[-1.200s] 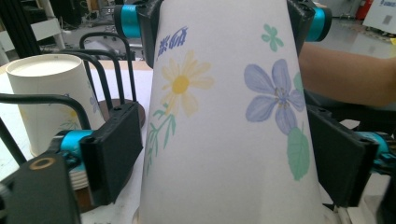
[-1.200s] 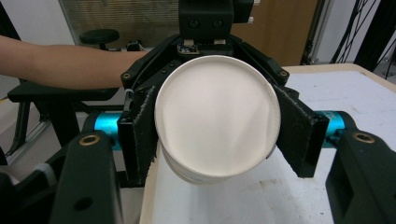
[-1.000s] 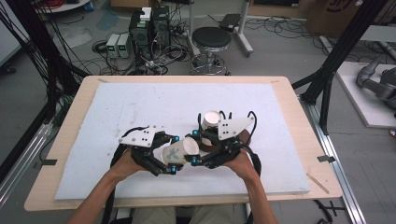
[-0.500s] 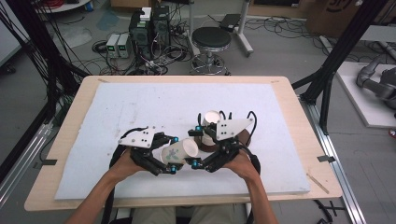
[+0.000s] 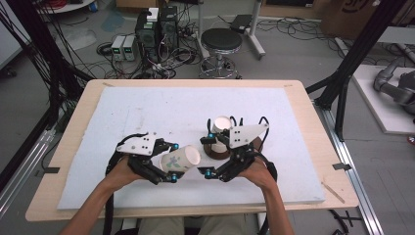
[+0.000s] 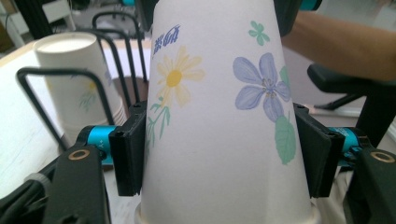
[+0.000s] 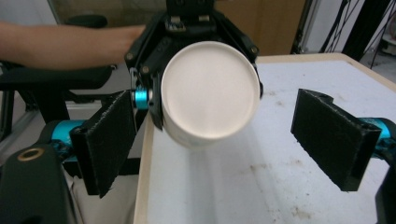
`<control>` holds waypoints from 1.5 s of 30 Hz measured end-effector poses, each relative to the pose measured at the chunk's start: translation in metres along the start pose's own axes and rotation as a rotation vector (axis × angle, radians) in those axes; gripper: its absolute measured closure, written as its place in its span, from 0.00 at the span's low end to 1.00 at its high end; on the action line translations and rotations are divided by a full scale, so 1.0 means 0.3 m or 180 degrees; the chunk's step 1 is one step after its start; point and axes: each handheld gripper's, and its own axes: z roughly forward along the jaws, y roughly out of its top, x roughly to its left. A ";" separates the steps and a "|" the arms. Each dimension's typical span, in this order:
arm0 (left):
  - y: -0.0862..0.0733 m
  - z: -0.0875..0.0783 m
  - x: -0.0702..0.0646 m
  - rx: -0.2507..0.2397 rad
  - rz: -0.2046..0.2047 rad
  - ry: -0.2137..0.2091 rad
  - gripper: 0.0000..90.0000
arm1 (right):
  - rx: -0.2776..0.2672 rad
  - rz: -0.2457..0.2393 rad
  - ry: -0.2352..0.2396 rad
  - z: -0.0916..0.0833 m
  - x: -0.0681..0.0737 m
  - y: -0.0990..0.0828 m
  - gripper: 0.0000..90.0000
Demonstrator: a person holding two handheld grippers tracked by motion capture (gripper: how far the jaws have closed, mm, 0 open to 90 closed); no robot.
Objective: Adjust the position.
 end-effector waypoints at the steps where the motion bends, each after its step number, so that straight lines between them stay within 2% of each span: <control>1: 0.007 -0.013 -0.002 0.0099 -0.0015 0.0020 0.34 | 0.0028 0.0003 0.0003 0.002 0.001 0.003 0.16; 6: 0.034 -0.045 -0.007 0.0521 -0.0026 0.0040 0.34 | 0.0352 -0.0089 -0.0058 0.019 0.011 0.014 0.16; 13: 0.070 -0.050 -0.009 0.0907 -0.0035 0.0013 0.35 | 0.0759 -0.0177 -0.0137 0.049 0.018 0.023 0.16; 20: 0.106 -0.039 -0.012 0.1265 0.0017 -0.0020 0.35 | 0.0968 -0.0236 -0.0195 0.062 0.025 0.031 0.16; 28: 0.125 -0.023 -0.009 0.1678 0.0028 -0.0033 0.35 | 0.1252 -0.0283 -0.0169 0.097 0.026 0.035 0.16; 34: 0.135 -0.003 -0.010 0.1847 0.0004 -0.0096 0.35 | 0.1415 -0.0318 -0.0143 0.120 0.031 0.053 0.17; 41: 0.141 0.007 -0.008 0.1981 0.0017 -0.0065 0.35 | 0.1678 -0.0341 -0.0136 0.136 0.032 0.056 0.17; 45: 0.139 0.011 -0.007 0.2027 0.0022 -0.0061 0.35 | 0.1723 -0.0347 -0.0127 0.138 0.033 0.058 0.17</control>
